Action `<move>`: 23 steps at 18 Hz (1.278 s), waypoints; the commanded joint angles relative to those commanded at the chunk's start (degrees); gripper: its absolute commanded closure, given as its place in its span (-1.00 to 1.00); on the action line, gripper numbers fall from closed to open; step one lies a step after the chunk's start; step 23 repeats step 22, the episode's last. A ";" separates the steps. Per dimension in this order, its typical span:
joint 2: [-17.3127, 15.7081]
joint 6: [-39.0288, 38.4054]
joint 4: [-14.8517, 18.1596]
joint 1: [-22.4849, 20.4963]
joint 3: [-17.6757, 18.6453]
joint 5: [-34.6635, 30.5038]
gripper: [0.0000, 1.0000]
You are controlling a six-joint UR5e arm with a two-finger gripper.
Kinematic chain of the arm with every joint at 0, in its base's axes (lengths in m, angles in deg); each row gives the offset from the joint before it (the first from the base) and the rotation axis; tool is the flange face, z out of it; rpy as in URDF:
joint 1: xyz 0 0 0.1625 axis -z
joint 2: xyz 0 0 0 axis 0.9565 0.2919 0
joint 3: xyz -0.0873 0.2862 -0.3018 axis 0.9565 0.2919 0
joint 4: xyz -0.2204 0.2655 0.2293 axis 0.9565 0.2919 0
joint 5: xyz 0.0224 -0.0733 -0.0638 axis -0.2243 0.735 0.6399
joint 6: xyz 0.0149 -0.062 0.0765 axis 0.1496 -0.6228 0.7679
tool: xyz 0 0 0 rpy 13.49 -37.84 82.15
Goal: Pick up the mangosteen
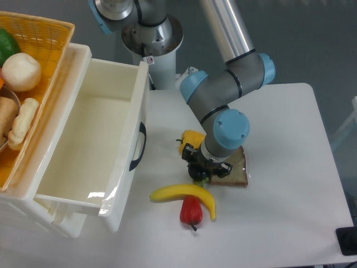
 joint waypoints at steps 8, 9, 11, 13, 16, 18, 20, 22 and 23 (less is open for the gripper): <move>1.67 9.21 0.00 -2.63 -9.94 1.58 0.43; 1.84 10.10 0.00 -2.72 -10.64 1.41 0.43; 1.84 11.59 0.09 -3.86 -11.79 0.97 0.47; 1.93 15.44 0.18 -4.40 -13.10 -0.51 0.47; 3.16 21.43 0.09 -4.57 -15.03 -5.18 0.46; 3.34 21.62 0.09 -4.92 -15.74 -5.54 0.47; 3.16 21.62 0.09 -5.36 -16.53 -5.27 0.47; 2.90 21.53 0.09 -5.36 -16.62 -5.36 0.47; 2.90 21.53 0.09 -5.36 -16.62 -5.36 0.47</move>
